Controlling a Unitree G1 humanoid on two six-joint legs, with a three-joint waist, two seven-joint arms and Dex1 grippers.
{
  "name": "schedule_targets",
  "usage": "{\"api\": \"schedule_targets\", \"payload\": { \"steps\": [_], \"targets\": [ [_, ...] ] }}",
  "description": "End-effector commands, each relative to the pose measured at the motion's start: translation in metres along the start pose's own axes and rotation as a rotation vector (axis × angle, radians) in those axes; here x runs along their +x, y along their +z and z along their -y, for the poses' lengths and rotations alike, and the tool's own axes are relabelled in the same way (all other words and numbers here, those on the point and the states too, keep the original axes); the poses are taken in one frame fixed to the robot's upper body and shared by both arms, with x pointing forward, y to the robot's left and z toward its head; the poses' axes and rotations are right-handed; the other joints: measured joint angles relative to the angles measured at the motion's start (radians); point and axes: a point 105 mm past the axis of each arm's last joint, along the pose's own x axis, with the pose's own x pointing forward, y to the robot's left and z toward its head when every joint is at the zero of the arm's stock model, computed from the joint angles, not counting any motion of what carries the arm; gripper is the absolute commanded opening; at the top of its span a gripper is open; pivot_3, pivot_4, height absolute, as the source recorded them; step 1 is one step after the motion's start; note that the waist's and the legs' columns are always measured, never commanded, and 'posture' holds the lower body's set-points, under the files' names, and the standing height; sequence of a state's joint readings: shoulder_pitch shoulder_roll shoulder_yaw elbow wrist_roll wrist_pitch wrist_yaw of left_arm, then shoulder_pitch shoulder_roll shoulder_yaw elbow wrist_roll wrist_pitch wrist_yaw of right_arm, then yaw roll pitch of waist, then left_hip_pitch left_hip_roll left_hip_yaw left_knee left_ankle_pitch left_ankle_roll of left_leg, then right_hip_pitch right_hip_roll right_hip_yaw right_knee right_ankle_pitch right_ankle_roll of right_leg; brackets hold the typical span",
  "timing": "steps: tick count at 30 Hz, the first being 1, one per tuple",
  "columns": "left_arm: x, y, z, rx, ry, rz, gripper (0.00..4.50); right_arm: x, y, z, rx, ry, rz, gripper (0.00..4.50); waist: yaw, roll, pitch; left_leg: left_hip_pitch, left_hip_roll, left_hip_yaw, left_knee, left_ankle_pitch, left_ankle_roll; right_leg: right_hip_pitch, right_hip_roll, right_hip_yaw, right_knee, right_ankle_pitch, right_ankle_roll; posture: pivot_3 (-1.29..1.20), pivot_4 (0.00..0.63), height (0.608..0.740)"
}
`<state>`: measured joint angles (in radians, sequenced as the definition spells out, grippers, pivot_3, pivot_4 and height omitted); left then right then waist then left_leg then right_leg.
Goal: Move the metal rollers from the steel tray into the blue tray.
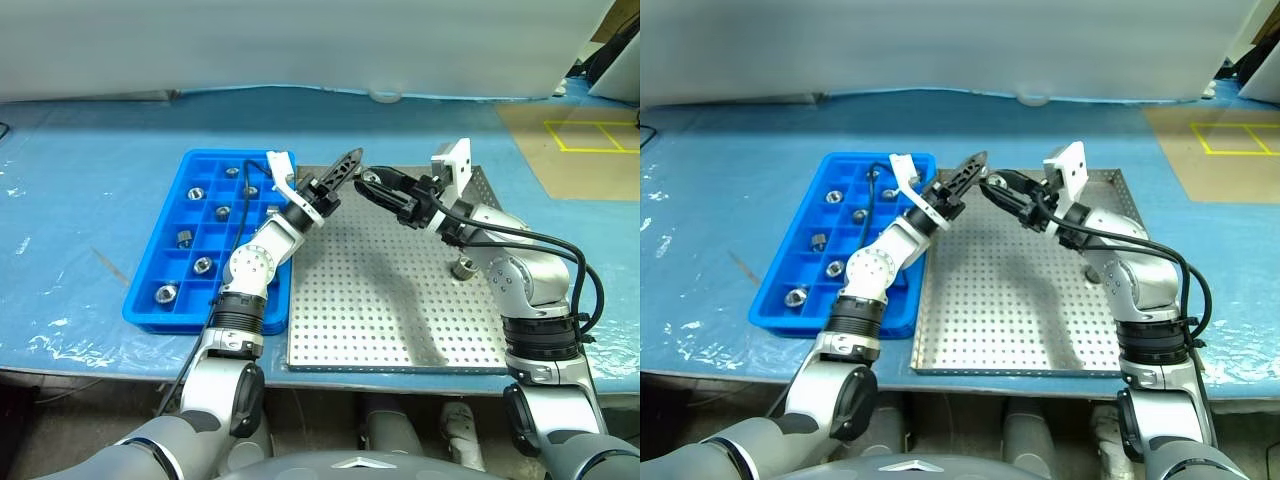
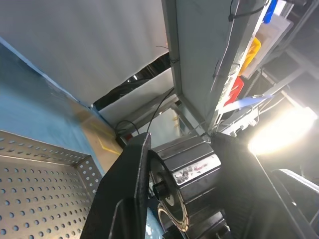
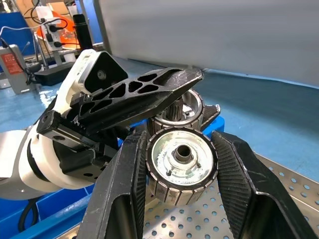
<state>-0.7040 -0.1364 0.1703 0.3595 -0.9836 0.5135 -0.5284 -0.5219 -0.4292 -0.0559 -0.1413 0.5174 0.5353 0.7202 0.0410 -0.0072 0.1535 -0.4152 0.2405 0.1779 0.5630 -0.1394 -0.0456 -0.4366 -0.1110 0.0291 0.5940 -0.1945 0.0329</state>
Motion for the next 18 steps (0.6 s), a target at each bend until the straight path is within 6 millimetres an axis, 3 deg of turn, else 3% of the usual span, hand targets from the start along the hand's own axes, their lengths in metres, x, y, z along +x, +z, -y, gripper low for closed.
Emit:
{"api": "schedule_targets", "payload": {
  "steps": [1,7,13,18],
  "targets": [
    [0.018,0.002,0.017,-0.011,-0.057,0.038,1.56,0.000,0.026,-0.007,-0.063,0.035,0.088,1.61,0.000,0.000,0.000,0.000,0.000,0.000,0.000,0.000,0.000,0.000,0.000,0.000,0.000,0.000,0.000,-0.20,0.150,0.740],
    [0.018,-0.004,0.017,0.021,-0.060,0.028,1.55,0.000,0.027,-0.006,-0.066,0.027,0.090,1.61,0.000,0.000,0.000,0.000,0.000,0.000,0.000,0.000,0.000,0.000,0.000,0.000,0.000,0.000,0.000,-0.21,0.150,0.740],
    [0.015,0.018,0.004,-0.040,0.008,0.155,1.55,-0.003,0.043,-0.001,-0.004,0.007,0.183,1.61,0.000,0.000,0.000,0.000,0.000,0.000,0.000,0.000,0.000,0.000,0.000,0.000,0.000,0.000,0.000,-0.20,0.150,0.740],
    [0.011,0.041,-0.005,-0.208,0.037,0.293,1.55,-0.003,0.054,0.001,0.051,0.006,0.250,1.61,0.000,0.000,0.000,0.000,0.000,0.000,0.001,0.000,0.000,0.000,0.000,0.000,0.002,0.000,0.000,-0.20,0.150,0.740]
  ]
}}
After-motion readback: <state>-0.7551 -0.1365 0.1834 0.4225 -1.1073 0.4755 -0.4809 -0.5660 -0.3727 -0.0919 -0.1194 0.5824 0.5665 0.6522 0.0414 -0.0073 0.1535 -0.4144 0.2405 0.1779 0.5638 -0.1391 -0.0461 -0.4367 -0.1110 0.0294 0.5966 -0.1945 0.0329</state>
